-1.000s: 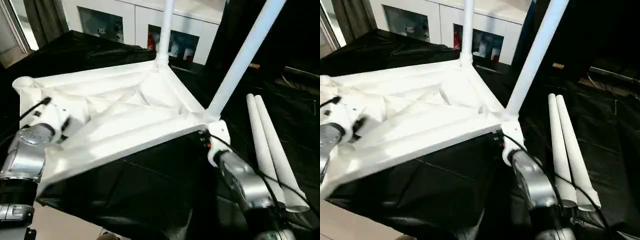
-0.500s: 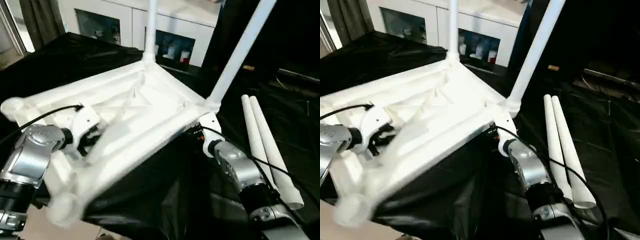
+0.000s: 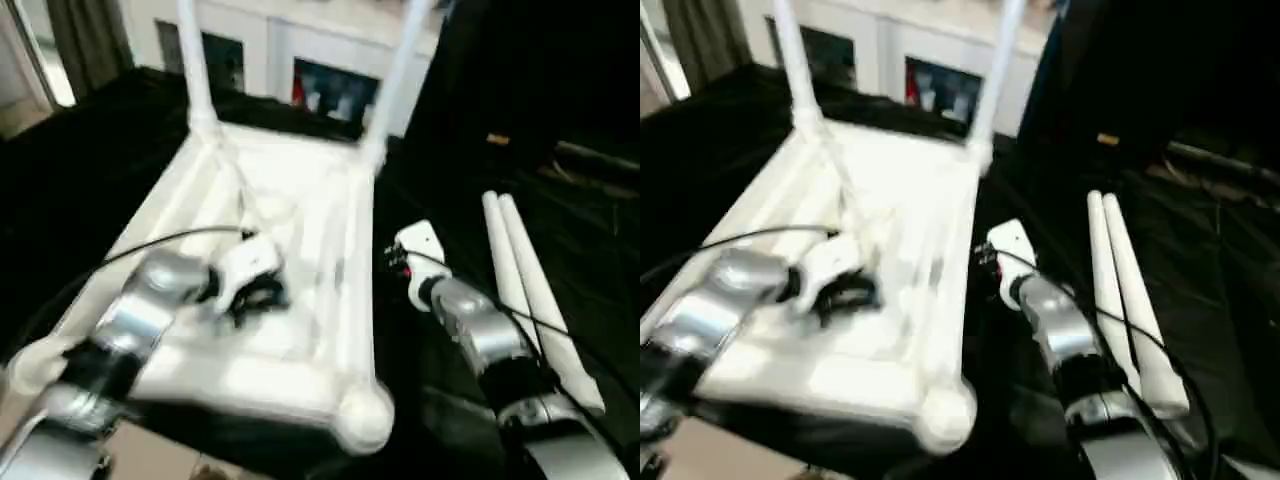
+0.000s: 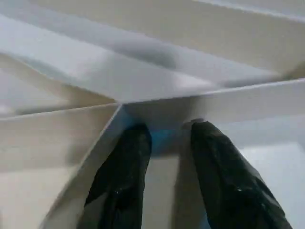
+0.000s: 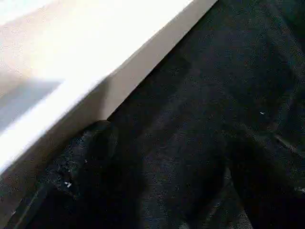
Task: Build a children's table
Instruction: Rotate table base, then pick table leg
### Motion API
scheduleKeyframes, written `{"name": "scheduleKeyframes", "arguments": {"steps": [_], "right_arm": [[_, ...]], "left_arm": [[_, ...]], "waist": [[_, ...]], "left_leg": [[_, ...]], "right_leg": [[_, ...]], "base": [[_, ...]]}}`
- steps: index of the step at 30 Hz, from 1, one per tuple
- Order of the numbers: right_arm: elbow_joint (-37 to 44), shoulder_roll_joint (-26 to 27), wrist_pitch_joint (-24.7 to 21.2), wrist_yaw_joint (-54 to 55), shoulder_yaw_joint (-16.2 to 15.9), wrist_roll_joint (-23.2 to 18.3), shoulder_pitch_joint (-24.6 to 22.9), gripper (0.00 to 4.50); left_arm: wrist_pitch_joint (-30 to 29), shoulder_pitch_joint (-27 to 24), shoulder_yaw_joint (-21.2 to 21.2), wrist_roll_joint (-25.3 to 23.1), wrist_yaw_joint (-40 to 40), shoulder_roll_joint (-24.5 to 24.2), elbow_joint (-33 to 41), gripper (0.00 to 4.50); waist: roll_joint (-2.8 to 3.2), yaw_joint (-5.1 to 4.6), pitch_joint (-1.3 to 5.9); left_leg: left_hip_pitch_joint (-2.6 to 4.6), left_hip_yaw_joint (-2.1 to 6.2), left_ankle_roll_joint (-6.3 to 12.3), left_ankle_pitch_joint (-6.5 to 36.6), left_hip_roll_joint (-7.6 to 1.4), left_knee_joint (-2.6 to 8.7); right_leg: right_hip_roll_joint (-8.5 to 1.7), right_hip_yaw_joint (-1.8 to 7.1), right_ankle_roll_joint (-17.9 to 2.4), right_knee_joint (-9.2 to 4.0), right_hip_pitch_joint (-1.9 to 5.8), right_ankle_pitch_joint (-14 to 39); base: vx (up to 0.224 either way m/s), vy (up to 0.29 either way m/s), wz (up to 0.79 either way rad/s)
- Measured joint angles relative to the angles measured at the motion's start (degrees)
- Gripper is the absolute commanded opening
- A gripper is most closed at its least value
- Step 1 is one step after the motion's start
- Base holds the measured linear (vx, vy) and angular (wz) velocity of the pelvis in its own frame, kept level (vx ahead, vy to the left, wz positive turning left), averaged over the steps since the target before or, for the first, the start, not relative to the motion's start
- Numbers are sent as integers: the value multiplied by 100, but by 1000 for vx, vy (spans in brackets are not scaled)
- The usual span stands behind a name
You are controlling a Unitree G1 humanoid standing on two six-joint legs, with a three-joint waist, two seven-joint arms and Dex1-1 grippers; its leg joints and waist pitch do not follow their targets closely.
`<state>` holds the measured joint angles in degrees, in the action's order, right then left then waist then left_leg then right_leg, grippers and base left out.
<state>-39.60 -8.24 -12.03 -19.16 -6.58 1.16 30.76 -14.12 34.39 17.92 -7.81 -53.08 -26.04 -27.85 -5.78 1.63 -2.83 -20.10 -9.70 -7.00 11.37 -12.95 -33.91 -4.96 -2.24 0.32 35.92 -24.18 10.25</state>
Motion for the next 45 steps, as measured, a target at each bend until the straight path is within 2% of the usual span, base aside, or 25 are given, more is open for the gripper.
{"name": "scheduleKeyframes", "arguments": {"steps": [5,9,13,18,19,20,22,24,27,29,31,35,38,41,45], "right_arm": [[190,-98,21,74,-1,68,-73,387],[551,-181,-175,383,225,55,-102,387],[883,-410,-822,948,454,191,-37,387],[1367,-726,-1556,852,822,54,59,387],[1524,-781,-1672,834,848,44,69,387],[1714,-847,-1797,804,893,41,87,414],[2014,-941,-2202,808,998,-33,83,421],[2254,-1146,-2727,801,1123,-82,76,435],[2637,-1495,-3693,613,1283,-183,31,444],[2826,-1663,-4258,507,1364,-275,-37,444],[2850,-1774,-4584,444,1456,-296,-124,444],[3111,-1921,-5551,398,1831,-509,-196,444],[3502,-1990,-6205,243,1961,-716,-277,444],[3703,-1964,-6673,60,2014,-906,-497,444],[3706,-1817,-6963,-67,2168,-1082,-608,444]], "left_arm": [[606,558,27,-322,796,101,-866,173],[1131,815,-28,-407,1450,428,-1623,173],[1596,934,-166,-414,2029,830,-2154,173],[1957,967,-225,-325,2319,1136,-2426,173],[1958,967,-223,-324,2302,1132,-2410,173],[1958,967,-223,-322,2258,1116,-2384,185],[1963,926,-241,-267,2035,1049,-2166,185],[1935,771,-321,-16,1637,1005,-1675,185],[1642,359,-476,590,964,841,-632,185],[1185,66,-581,1054,569,701,123,185],[873,-85,-618,1334,333,595,628,185],[-61,-385,-736,2090,-79,407,1830,185],[-372,-476,-777,2276,-182,401,2178,185],[-632,-581,-768,2336,-246,351,2427,185],[-866,-646,-713,2393,-272,300,2602,185]], "waist": [[6,29,-4],[11,54,-7],[22,79,-14],[26,93,-16],[54,99,-22],[72,89,-26],[97,90,-39],[101,105,-42],[102,126,-42],[110,112,-48],[118,117,-53],[152,105,-75],[154,100,-75],[154,73,-75],[161,36,-77]], "left_leg": [[-5,3,1,-3,1,-1],[-9,0,14,1,5,-5],[-9,-1,15,0,6,-7],[-1,0,19,-6,4,-7],[0,3,19,-6,1,-11],[1,-2,19,-5,5,-12],[1,-2,19,-5,5,-11],[0,-1,19,-5,3,-8],[2,-3,20,-3,3,-4],[4,-7,20,-3,2,-5],[7,-7,18,-5,1,-5],[4,-11,14,-8,3,-8],[6,-9,11,-9,-1,-7],[8,-9,10,-10,-1,-7],[6,-9,9,-11,0,-9]], "right_leg": [[2,1,4,-12,-4,3],[0,2,2,-25,-16,2],[-2,3,2,-25,-15,1],[-1,2,2,-13,-14,1],[0,0,1,-13,-11,1],[-2,5,0,-15,-10,-1],[-3,4,0,-13,-11,-1],[-1,2,-1,-13,-12,0],[-1,2,-3,-17,-12,2],[-1,5,-3,-15,-12,1],[-1,4,-3,-12,-10,1],[-1,13,-2,3,-10,2],[3,12,0,7,-3,3],[4,13,1,5,1,3],[3,14,1,5,0,3]], "base": [[0,0,0],[0,0,0],[0,0,0],[0,0,0],[0,0,0],[0,0,0],[0,0,0],[0,0,0],[0,0,0],[0,0,0],[0,0,0],[0,0,0],[0,0,0],[0,0,0],[0,0,0]]}}
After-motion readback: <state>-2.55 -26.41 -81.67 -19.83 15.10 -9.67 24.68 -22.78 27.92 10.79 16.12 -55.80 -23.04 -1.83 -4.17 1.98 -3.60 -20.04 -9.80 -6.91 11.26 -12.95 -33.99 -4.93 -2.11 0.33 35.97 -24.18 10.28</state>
